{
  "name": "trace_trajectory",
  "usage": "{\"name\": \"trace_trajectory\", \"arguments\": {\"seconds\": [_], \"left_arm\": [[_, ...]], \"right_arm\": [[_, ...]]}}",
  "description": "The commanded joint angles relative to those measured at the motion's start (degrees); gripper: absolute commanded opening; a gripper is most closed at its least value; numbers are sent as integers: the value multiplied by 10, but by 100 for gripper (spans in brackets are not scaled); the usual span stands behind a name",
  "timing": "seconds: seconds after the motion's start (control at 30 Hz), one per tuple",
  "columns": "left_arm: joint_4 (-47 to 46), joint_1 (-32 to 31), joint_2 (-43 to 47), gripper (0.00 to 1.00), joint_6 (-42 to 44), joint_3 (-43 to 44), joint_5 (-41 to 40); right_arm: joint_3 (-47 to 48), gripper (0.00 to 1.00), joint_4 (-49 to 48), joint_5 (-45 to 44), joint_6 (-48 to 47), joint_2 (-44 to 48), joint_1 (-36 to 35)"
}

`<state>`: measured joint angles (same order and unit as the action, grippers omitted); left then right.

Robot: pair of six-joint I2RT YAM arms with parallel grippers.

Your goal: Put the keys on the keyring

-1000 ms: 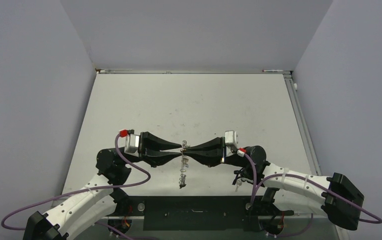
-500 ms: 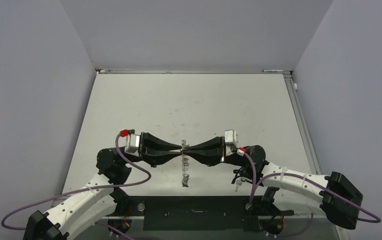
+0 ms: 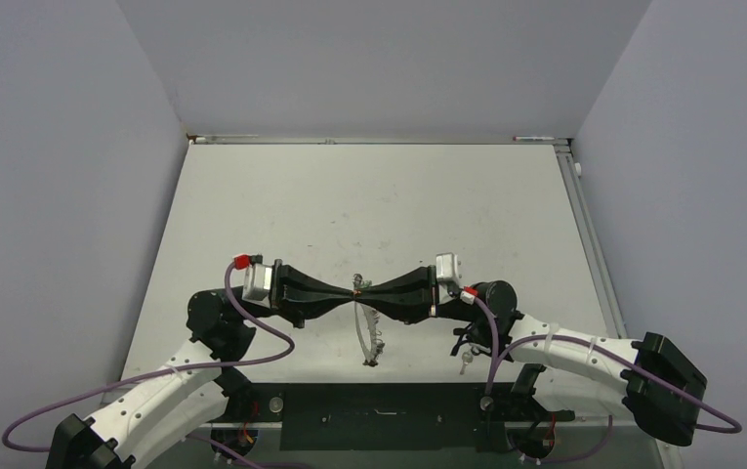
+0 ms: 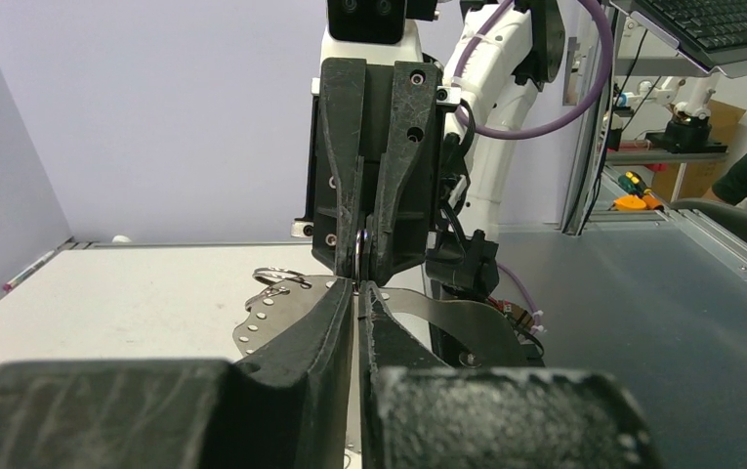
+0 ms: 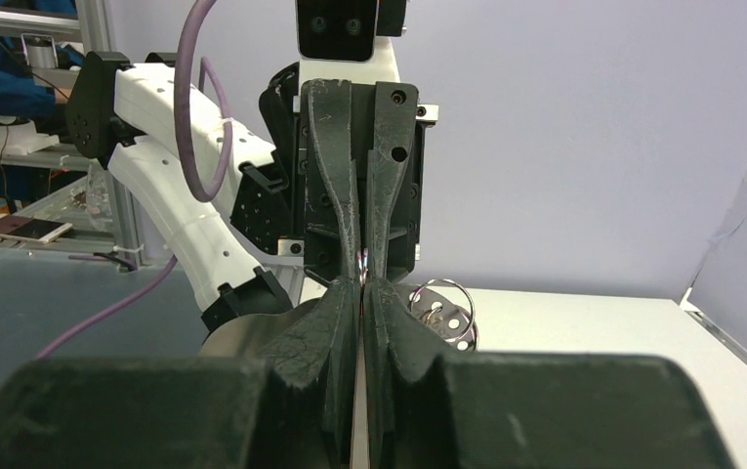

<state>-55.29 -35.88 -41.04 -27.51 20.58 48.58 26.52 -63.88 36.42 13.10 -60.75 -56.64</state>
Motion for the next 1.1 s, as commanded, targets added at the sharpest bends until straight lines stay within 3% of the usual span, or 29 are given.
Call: {"name": "trace_trajectory", "arguments": {"seconds": [0.0, 0.23, 0.37, 0.57, 0.83, 1.07], "left_arm": [[17, -2, -1, 0, 18, 21, -4], [91, -2, 15, 0, 71, 36, -23], [174, 1, 31, 0, 117, 53, -53], [229, 4, 37, 0, 146, 66, -84], [258, 6, 33, 0, 161, 73, -101], [286, 6, 14, 0, 171, 85, -86]], "right_arm": [[30, 5, 12, 42, -12, -16, -7], [35, 6, 33, 44, -15, -26, -9], [39, 24, 75, 23, -25, -16, -8], [28, 34, 91, 5, -32, 3, -5], [19, 55, 99, -23, -32, 24, 5], [9, 69, 113, -97, -39, 56, 14]]}}
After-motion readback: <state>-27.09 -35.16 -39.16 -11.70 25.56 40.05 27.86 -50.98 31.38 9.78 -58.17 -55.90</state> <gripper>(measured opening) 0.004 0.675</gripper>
